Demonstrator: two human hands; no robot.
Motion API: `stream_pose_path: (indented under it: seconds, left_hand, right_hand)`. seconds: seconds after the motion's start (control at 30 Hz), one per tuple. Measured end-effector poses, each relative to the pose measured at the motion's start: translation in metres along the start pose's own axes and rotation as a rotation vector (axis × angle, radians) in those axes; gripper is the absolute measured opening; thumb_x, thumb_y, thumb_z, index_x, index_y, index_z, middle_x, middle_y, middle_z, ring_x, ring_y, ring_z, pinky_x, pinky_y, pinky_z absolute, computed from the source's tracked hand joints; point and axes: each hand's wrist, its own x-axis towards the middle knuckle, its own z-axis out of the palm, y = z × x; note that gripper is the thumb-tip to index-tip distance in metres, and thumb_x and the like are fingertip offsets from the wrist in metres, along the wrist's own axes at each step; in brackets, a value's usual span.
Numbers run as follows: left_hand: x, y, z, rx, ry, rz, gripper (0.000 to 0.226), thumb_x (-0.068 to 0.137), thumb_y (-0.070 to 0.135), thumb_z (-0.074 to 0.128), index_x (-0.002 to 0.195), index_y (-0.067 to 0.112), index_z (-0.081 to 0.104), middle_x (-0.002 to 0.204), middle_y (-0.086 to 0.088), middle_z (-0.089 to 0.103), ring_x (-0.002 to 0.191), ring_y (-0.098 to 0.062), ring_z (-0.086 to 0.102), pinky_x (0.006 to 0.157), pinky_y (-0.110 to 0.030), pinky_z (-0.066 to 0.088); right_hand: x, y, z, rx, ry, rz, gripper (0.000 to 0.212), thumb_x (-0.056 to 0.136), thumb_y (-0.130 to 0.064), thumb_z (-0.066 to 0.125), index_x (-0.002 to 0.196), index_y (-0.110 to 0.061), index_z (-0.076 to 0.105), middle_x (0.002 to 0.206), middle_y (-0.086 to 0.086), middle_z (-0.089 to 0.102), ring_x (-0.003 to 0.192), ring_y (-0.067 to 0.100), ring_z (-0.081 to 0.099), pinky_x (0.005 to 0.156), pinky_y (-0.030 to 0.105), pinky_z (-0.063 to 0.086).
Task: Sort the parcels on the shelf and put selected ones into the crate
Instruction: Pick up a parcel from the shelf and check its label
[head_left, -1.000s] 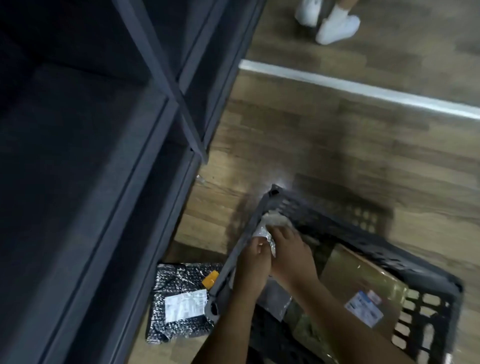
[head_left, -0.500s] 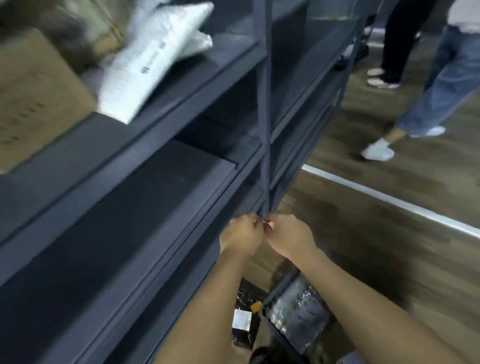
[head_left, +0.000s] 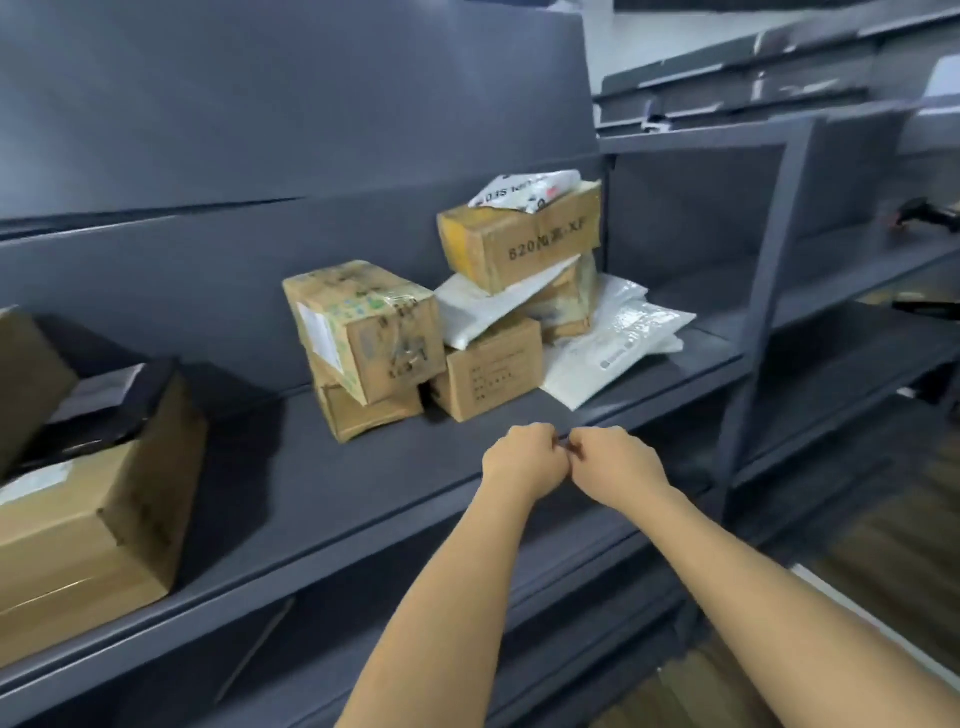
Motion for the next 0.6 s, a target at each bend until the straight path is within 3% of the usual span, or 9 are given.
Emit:
stream_pose_path:
  seconds: [0.13,0.23,0.37,0.5,0.6]
  left_hand:
    - [-0.012,-0.032,-0.053,-0.04,0.14,-0.03,0.015,0.089,0.019,0.04,0.078,0.013,0.049,0.083,-0.007,0.055,0.074,-0.028,0.052,0.057,-0.03,0.036]
    - [-0.018,-0.058,-0.086,-0.112,0.323,-0.029,0.02,0.088,0.02,0.04,0.082,0.008,0.055,0.083,-0.008,0.063,0.078,-0.03,0.059,0.059,-0.031,0.04]
    - [-0.018,-0.09,-0.124,-0.147,0.53,-0.064,0.018,0.09,0.021,0.04,0.08,0.013,0.052,0.076,-0.004,0.06,0.072,-0.024,0.054,0.054,-0.03,0.033]
    - [-0.008,-0.128,-0.153,-0.242,0.644,-0.193,0.017,0.091,0.023,0.041,0.083,0.015,0.054,0.074,0.001,0.056,0.072,-0.021,0.051,0.06,-0.03,0.036]
    - [0.001,-0.159,-0.163,-0.332,0.657,-0.237,0.017,0.087,0.023,0.041,0.083,0.018,0.056,0.086,-0.003,0.064,0.08,-0.025,0.058,0.061,-0.03,0.039]
  right_hand:
    - [0.015,-0.058,-0.017,0.038,0.087,-0.129,0.017,0.093,-0.03,0.043,0.079,-0.022,0.047,0.096,0.007,0.064,0.084,0.029,0.057,0.064,0.032,0.042]
    - [0.031,-0.099,-0.022,0.172,0.147,-0.196,0.015,0.094,-0.03,0.044,0.098,-0.022,0.056,0.105,0.003,0.064,0.09,0.028,0.059,0.071,0.035,0.049]
    - [0.056,-0.148,-0.025,0.312,0.216,-0.252,0.061,0.088,-0.043,0.056,0.142,-0.024,0.033,0.142,0.005,0.042,0.126,0.028,0.045,0.094,0.042,0.046]
    - [0.082,-0.185,-0.024,0.184,0.259,-0.213,0.099,0.075,-0.065,0.06,0.151,-0.025,0.009,0.154,0.01,0.019,0.141,0.033,0.02,0.11,0.049,0.029]
    - [0.104,-0.205,-0.019,0.11,0.195,-0.172,0.11,0.067,-0.08,0.054,0.151,-0.031,0.003,0.158,0.009,0.006,0.145,0.036,0.004,0.114,0.057,0.016]
